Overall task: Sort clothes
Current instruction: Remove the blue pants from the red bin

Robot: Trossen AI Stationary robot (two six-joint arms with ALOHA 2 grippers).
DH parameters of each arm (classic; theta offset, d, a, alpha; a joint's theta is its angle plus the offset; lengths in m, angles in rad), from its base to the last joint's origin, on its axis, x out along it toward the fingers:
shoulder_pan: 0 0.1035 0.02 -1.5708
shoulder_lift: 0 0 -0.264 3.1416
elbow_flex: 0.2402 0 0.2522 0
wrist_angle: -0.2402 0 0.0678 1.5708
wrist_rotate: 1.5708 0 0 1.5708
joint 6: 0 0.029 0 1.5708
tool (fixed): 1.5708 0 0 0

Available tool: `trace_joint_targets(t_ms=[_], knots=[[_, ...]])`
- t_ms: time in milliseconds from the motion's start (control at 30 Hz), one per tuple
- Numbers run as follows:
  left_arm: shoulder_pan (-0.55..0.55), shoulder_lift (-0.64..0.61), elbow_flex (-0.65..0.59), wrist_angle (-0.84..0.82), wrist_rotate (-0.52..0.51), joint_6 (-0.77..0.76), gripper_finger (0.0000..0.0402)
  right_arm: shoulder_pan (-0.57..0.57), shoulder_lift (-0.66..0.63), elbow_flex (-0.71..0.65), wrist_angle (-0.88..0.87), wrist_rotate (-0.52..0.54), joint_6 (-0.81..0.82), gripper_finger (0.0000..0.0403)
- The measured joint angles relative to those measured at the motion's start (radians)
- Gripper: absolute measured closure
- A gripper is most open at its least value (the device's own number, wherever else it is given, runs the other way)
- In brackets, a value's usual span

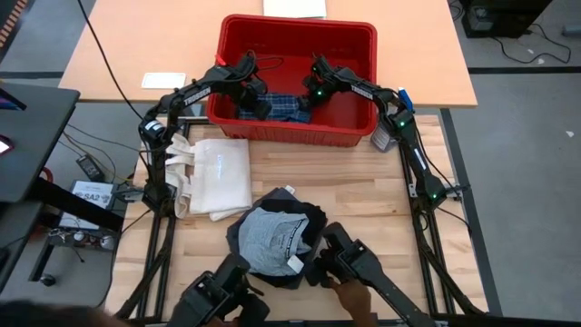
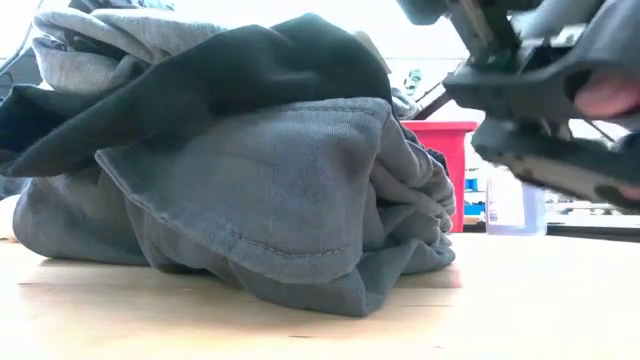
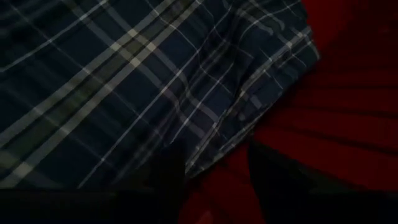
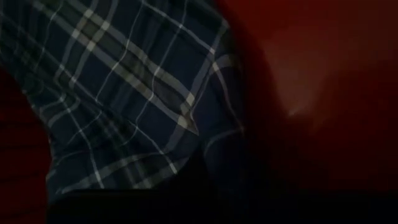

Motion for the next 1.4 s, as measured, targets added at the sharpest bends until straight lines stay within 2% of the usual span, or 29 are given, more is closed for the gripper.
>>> trace_joint_targets(t_ms=[233,333,433,600,733,967,1267,1400], knots=[[0.045,-0.102,0.000,0.103,0.005,0.001,0.0225,-0.012,-0.084,-0.001,-0.042,0.155,-0.060,0.0376],[0.061,-0.140,0.000,0.202,0.006,0.001,0.0225,-0.012,-0.104,-0.001,-0.064,0.176,-0.077,0.0376],[0.069,-0.150,0.001,0.282,0.017,-0.003,0.0225,-0.011,-0.120,-0.001,-0.091,0.196,-0.087,0.0376],[0.067,-0.142,0.001,0.303,0.050,-0.025,0.0225,0.005,-0.178,-0.001,-0.114,0.273,-0.168,0.0376],[0.068,-0.142,0.001,0.313,0.049,-0.027,0.0225,0.034,-0.250,-0.001,-0.114,0.303,-0.277,0.0377],[0.107,-0.153,0.000,0.301,0.050,-0.043,0.0225,0.059,-0.358,-0.001,-0.116,0.320,-0.346,0.0377],[0.141,-0.298,0.000,0.371,0.053,0.002,0.0225,0.095,-0.457,-0.001,-0.140,0.339,-0.397,0.0376],[0.139,-0.342,0.001,0.355,0.073,-0.017,0.0225,0.116,-0.478,-0.001,-0.179,0.348,-0.436,0.0376]])
